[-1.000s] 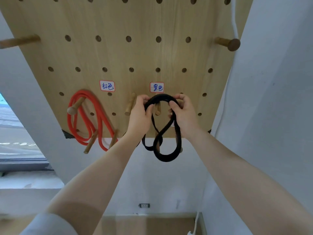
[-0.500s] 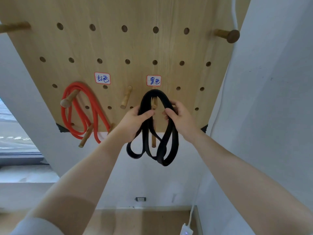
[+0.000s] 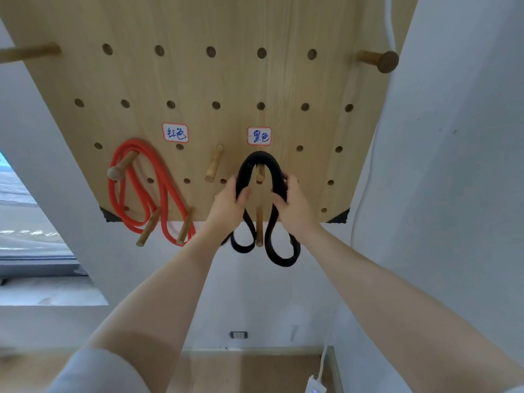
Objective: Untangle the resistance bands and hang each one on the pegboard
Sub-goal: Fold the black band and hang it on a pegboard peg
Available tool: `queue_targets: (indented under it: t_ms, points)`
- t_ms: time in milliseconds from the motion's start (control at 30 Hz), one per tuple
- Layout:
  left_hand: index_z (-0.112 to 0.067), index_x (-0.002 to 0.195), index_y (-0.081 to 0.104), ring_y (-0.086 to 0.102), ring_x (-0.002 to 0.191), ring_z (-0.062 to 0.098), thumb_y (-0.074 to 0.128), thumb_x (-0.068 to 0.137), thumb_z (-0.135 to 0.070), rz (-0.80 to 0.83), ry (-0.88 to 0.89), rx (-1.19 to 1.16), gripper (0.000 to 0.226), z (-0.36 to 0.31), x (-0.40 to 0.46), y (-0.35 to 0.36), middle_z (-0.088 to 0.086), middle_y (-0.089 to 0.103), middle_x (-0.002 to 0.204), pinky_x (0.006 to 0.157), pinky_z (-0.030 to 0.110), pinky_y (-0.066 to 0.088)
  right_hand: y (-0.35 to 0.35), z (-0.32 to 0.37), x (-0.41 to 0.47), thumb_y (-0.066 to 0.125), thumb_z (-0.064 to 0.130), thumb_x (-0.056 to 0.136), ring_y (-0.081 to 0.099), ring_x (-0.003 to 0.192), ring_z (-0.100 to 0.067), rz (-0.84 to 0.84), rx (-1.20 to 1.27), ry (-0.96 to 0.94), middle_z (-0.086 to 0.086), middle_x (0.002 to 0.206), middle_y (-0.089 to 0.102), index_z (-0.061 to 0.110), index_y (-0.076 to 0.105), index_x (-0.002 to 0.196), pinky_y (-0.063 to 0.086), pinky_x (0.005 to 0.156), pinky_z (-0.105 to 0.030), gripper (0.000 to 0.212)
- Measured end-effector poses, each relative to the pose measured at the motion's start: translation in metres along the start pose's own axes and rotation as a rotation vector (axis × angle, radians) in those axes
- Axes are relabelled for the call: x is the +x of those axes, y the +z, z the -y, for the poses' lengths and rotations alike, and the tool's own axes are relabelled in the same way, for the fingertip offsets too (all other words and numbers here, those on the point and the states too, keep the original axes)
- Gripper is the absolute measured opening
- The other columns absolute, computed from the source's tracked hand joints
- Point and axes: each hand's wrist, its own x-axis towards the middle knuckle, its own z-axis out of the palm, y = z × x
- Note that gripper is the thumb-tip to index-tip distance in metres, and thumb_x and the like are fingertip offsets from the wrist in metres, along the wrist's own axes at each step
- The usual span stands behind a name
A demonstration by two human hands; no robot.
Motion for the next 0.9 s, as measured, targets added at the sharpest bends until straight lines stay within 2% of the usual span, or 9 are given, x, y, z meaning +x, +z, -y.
queue_targets:
  t_ms: [133,233,333,400,467,533,667,800,900]
  points:
    - [-0.017,0.126,0.037,0.055,0.101,0.024,0.043,0.096,-0.015,-0.009,-0.014,0.104,0.031,0.009,0.010,0.011,0.004,0.058,0.107,0.089,0.040,0.048,0.004,-0.017,0.005,0.046,0.006,0.095,0.054,0.108,-0.020,0.038,-0.232,-0.010,-0.004,0.120,0.053,0.012,0.027,0.140,0.040,0.079,-0.021,0.048]
    - [-0.013,0.130,0.036,0.055,0.100,0.017,0.042,0.096,-0.011,0.005,-0.045,-0.048,0.035,0.012,0.012,0.017,0.002,0.055,0.111,0.083,0.030,0.044,0.011,-0.024,0.014,0.050,0.017,0.095,0.057,0.104,-0.029,0.025,-0.450,-0.062,-0.012,0.121,0.056,0.008,0.028,0.139,0.048,0.083,-0.037,0.050]
    - [-0.016,0.131,0.035,0.058,0.093,0.016,0.041,0.098,-0.018,-0.002,-0.069,-0.205,0.034,0.011,0.014,0.028,0.000,0.056,0.108,0.079,0.028,0.044,0.017,-0.029,0.025,0.048,0.028,0.096,0.050,0.111,-0.029,-0.085,-0.561,-0.079,-0.009,0.125,0.053,0.010,0.031,0.137,0.040,0.096,-0.043,0.048]
    - [-0.019,0.130,0.036,0.059,0.092,0.013,0.043,0.098,-0.023,0.007,-0.060,-0.265,0.033,0.013,0.017,0.033,0.001,0.059,0.108,0.080,0.027,0.048,0.015,-0.029,0.033,0.047,0.032,0.097,0.050,0.111,-0.018,-0.036,-0.289,-0.048,0.000,0.123,0.052,0.013,0.030,0.136,0.041,0.099,-0.036,0.047]
    - [-0.023,0.120,0.040,0.058,0.094,0.013,0.045,0.097,-0.022,0.017,-0.074,-0.315,0.024,0.018,0.014,0.032,0.000,0.059,0.105,0.081,0.025,0.049,0.012,-0.027,0.033,0.044,0.027,0.098,0.053,0.099,-0.002,0.099,0.036,0.036,0.011,0.109,0.050,0.011,0.027,0.132,0.045,0.083,-0.010,0.041]
    - [-0.022,0.114,0.044,0.058,0.094,0.012,0.046,0.097,-0.021,0.023,-0.092,-0.346,0.018,0.027,0.007,0.029,0.000,0.059,0.101,0.078,0.020,0.046,0.015,-0.030,0.030,0.042,0.020,0.099,0.053,0.092,0.000,0.140,0.112,0.065,0.012,0.101,0.049,0.011,0.028,0.123,0.043,0.071,-0.003,0.029]
    - [-0.016,0.125,0.047,0.057,0.101,0.011,0.046,0.096,-0.021,0.063,-0.130,-0.327,0.029,0.044,-0.013,0.027,-0.003,0.061,0.109,0.081,0.016,0.040,0.029,-0.055,0.009,0.047,0.027,0.093,0.054,0.102,-0.010,-0.017,0.099,-0.024,0.009,0.104,0.054,0.005,0.032,0.123,0.046,0.093,-0.031,0.039]
    - [-0.014,0.132,0.044,0.055,0.109,0.015,0.047,0.096,-0.021,0.084,-0.173,-0.313,0.037,0.051,-0.026,0.032,0.000,0.060,0.113,0.086,0.017,0.038,0.037,-0.067,0.002,0.048,0.028,0.093,0.056,0.090,-0.008,0.002,-0.175,-0.088,0.005,0.108,0.055,0.012,0.038,0.126,0.046,0.081,-0.028,0.038]
    - [-0.011,0.129,0.042,0.057,0.109,0.020,0.044,0.097,-0.024,0.092,-0.183,-0.310,0.035,0.049,-0.023,0.033,0.004,0.060,0.112,0.083,0.017,0.039,0.041,-0.066,0.013,0.041,0.035,0.096,0.059,0.089,-0.022,0.040,-0.457,-0.062,-0.001,0.107,0.060,0.016,0.039,0.126,0.048,0.084,-0.042,0.036]
